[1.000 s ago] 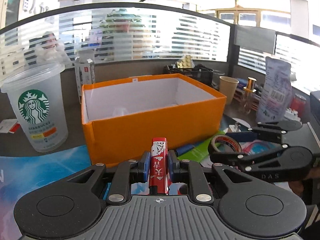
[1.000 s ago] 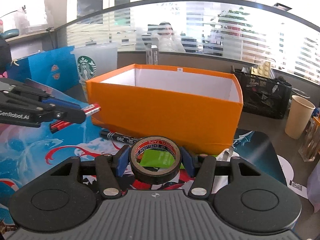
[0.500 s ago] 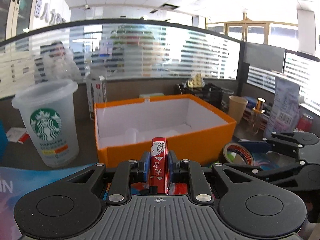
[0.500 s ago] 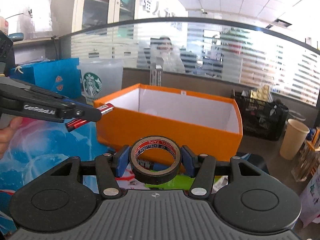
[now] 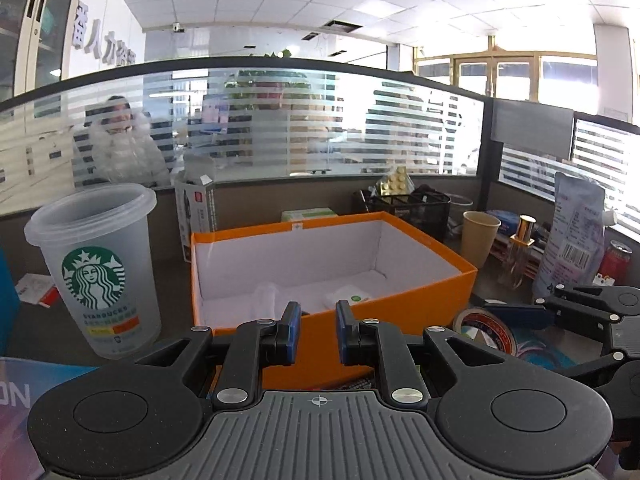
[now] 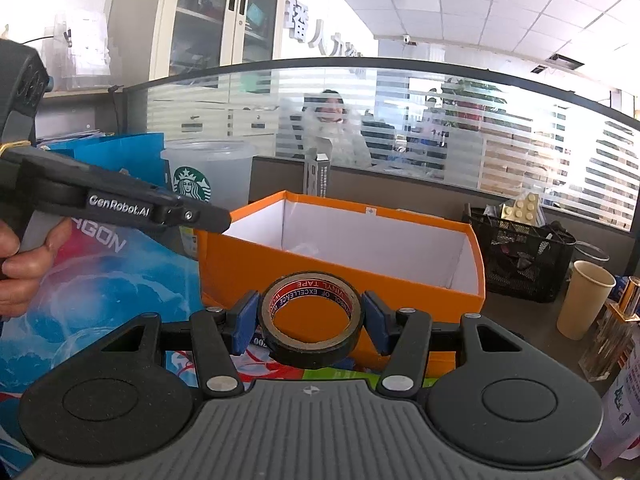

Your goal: Organize rigid objects

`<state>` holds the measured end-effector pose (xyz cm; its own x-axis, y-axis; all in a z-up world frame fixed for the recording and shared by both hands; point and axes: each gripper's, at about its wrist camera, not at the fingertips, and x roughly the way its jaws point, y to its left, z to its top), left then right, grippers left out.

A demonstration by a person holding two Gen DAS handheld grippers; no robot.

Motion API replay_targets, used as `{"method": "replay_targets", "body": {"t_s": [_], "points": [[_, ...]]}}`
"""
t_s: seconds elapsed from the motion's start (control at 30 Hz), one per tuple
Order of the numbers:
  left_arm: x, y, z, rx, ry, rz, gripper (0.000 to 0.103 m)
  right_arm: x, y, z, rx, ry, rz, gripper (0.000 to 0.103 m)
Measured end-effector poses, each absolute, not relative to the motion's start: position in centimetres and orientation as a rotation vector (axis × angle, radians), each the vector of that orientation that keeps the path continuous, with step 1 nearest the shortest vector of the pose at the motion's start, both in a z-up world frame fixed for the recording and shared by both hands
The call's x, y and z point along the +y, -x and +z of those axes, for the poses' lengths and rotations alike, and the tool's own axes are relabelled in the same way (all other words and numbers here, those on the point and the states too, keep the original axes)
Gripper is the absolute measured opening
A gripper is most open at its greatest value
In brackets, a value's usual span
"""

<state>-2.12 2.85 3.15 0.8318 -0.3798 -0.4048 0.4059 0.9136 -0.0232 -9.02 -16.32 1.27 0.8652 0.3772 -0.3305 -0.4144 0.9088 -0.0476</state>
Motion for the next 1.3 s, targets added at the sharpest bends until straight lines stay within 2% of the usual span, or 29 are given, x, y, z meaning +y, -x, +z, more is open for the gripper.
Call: {"method": "replay_targets", "body": {"t_s": [0.13,0.33,0.53,0.6,0.67,0.77,0.83,0.87,0.9,0.93,1.3], "points": [[3.3,1.8,1.7,0.46,-0.077,-0.406,0.017,-16.5,8.8,0.8,0.339,0.114,0.412,0.052],[3.0,1.1,-3.2,0.651,0.002,-0.468,0.017,-16.9,8.3,0.0,0.358,0.098,0.396,0.052],[1.6,0.5,-5.6,0.695,-0.02,-0.451,0.021,-17.3,8.0,-0.5,0.37,0.086,0.394,0.052],[1.3,0.3,-6.4,0.699,-0.031,-0.428,0.026,-17.5,7.9,-0.6,0.371,0.081,0.392,0.052],[0.9,0.2,-7.0,0.69,-0.039,-0.423,0.038,-17.7,7.8,-0.6,0.371,0.075,0.391,0.052],[-0.3,0.7,-7.5,0.653,-0.11,-0.414,0.044,-17.9,7.6,-0.7,0.375,0.066,0.395,0.052],[-1.0,1.1,-7.9,0.62,-0.155,-0.407,0.044,-18.0,7.5,-0.8,0.376,0.059,0.398,0.052],[-1.0,1.1,-7.9,0.618,-0.147,-0.409,0.04,-18.0,7.6,-0.8,0.376,0.057,0.4,0.052],[-0.8,1.1,-7.8,0.622,-0.137,-0.406,0.033,-18.1,7.6,-0.8,0.375,0.056,0.402,0.052],[-0.8,0.9,-7.7,0.623,-0.135,-0.398,0.016,-18.1,7.7,-0.8,0.373,0.056,0.402,0.052],[0.5,1.0,-5.9,0.643,-0.036,-0.407,0.016,-18.0,8.2,-0.2,0.352,0.067,0.399,0.052]]}}
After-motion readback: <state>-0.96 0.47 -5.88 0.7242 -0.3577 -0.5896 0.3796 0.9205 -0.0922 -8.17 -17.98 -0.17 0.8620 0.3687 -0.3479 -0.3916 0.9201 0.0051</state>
